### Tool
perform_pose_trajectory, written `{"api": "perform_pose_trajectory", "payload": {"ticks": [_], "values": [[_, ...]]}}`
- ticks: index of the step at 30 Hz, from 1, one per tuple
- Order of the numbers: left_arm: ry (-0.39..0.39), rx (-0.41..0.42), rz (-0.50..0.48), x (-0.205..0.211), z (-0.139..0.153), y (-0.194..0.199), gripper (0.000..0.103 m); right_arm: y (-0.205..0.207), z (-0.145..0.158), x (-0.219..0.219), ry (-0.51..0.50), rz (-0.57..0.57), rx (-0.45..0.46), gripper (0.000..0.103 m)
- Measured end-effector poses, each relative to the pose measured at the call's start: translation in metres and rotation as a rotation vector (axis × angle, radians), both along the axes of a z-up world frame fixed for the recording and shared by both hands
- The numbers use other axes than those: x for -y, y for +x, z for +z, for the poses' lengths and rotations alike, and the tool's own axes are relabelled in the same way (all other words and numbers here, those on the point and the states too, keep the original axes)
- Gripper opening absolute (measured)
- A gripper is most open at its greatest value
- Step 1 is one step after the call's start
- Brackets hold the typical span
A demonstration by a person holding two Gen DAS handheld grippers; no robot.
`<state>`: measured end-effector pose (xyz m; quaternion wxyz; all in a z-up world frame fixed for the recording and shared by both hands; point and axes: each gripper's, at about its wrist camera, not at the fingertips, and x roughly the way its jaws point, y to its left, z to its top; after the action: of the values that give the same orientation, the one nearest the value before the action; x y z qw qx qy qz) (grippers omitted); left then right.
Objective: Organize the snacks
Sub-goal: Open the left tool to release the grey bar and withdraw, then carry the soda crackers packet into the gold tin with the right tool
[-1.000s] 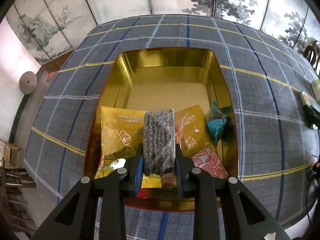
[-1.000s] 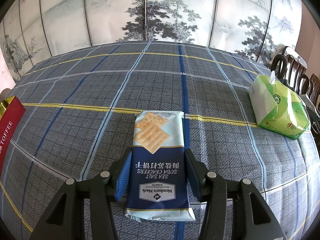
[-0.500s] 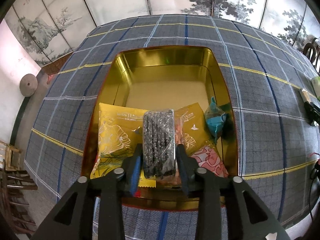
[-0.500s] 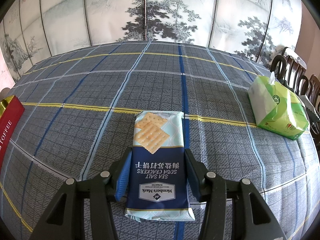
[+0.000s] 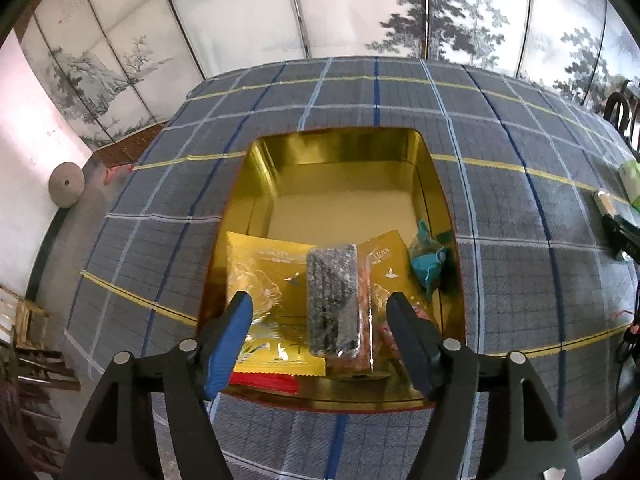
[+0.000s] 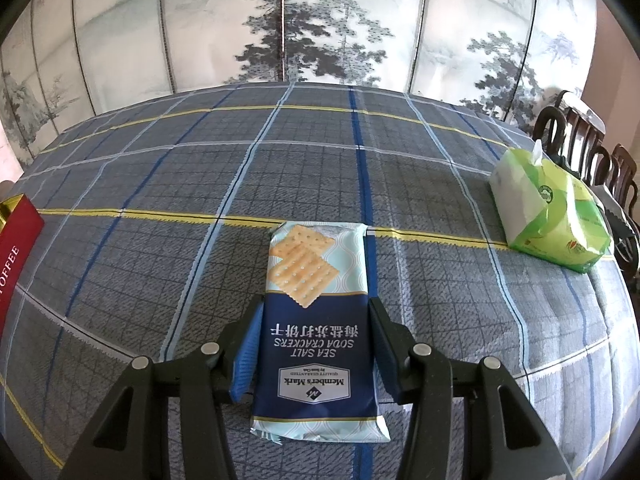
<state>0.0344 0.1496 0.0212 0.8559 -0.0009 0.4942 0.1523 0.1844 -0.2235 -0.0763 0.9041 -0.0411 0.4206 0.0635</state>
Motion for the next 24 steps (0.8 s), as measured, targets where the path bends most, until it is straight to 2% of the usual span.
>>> {"api": "perform_pose_trajectory", "payload": {"ticks": [13, 24], "values": [[-0.034, 0.054, 0.054, -0.015, 0.017, -0.016, 0.076, -0.011, 0.005, -0.012, -0.031, -0.054, -0.006, 0.050], [-0.035, 0.064, 0.070, -0.025, 0.016, -0.028, 0.081, -0.030, 0.033, -0.050, 0.007, 0.001, 0.002, 0.050]]}}
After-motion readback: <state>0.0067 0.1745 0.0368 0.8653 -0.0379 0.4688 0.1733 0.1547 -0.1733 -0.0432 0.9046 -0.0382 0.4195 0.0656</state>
